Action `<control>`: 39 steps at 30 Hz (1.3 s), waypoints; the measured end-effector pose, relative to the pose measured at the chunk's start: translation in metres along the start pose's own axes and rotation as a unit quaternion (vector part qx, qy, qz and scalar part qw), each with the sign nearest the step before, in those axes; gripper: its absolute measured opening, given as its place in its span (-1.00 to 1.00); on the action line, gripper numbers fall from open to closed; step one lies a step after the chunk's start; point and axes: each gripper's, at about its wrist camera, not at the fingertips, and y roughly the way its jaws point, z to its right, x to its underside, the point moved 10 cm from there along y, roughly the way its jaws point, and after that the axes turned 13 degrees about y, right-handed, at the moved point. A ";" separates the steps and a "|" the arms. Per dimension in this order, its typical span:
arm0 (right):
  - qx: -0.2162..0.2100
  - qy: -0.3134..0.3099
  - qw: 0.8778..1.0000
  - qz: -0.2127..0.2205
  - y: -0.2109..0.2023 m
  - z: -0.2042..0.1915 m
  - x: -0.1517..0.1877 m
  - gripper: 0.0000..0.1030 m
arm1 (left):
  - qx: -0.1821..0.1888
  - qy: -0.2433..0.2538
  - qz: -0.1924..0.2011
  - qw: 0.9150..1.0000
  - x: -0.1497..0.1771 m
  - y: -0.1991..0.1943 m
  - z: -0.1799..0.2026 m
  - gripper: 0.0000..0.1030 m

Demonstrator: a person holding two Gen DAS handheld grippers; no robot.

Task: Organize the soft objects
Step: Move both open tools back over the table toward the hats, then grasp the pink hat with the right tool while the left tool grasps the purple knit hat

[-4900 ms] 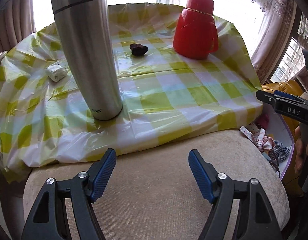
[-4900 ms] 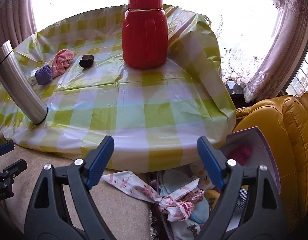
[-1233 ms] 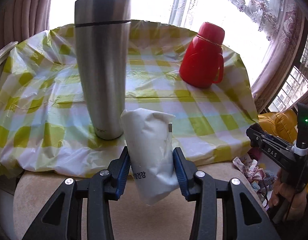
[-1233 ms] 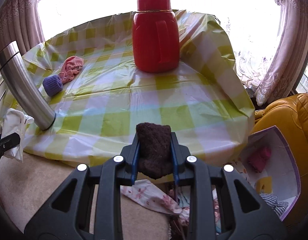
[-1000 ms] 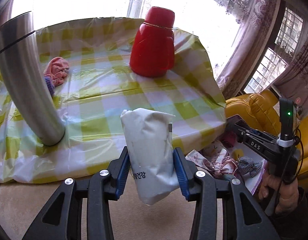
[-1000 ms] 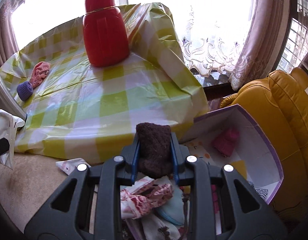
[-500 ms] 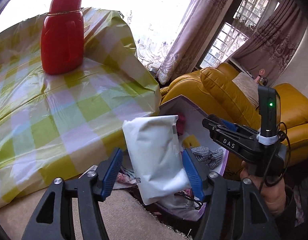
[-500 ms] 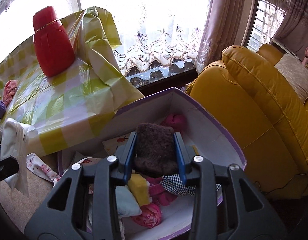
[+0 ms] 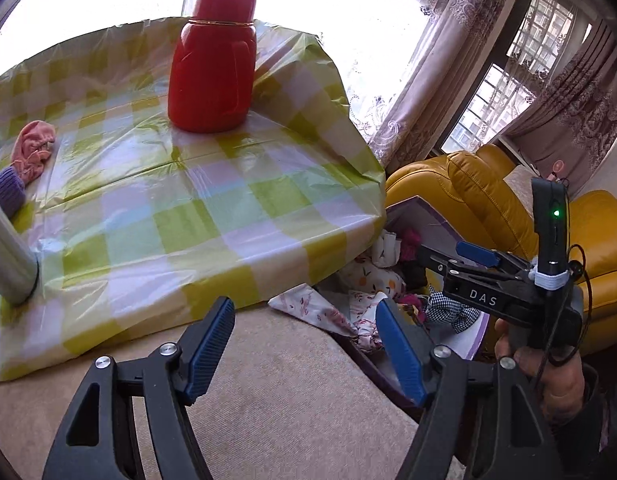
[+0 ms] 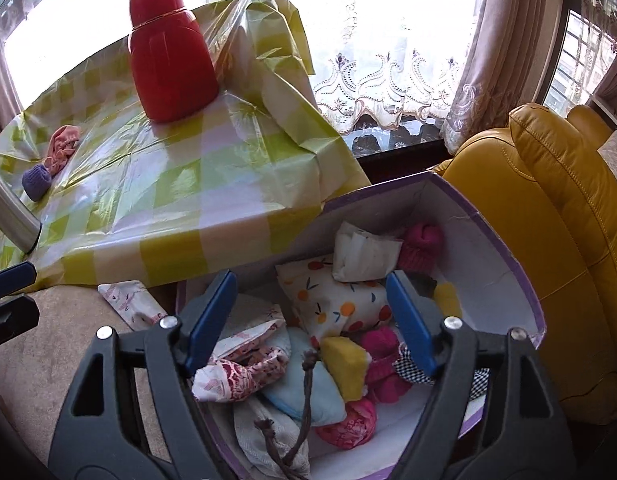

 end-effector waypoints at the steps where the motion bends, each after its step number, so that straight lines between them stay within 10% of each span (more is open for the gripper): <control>1: -0.006 -0.006 1.000 -0.002 0.001 -0.008 0.001 0.55 | -0.012 -0.007 0.001 1.000 0.007 -0.008 -0.011 0.43; 7: -0.022 -0.060 0.998 -0.002 0.000 -0.063 0.005 0.55 | -0.101 -0.061 0.023 0.993 0.048 -0.073 -0.096 0.43; 16: -0.033 -0.122 0.992 0.002 0.005 -0.139 -0.007 0.55 | -0.218 -0.169 0.071 0.959 0.099 -0.162 -0.246 0.43; 21: -0.058 -0.137 0.989 0.006 0.010 -0.184 -0.020 0.55 | -0.202 -0.207 0.098 0.952 0.091 -0.165 -0.310 0.43; 39: -0.139 -0.201 0.970 0.007 0.068 -0.374 -0.090 0.57 | -0.039 -0.230 0.079 0.969 0.008 -0.030 -0.410 0.36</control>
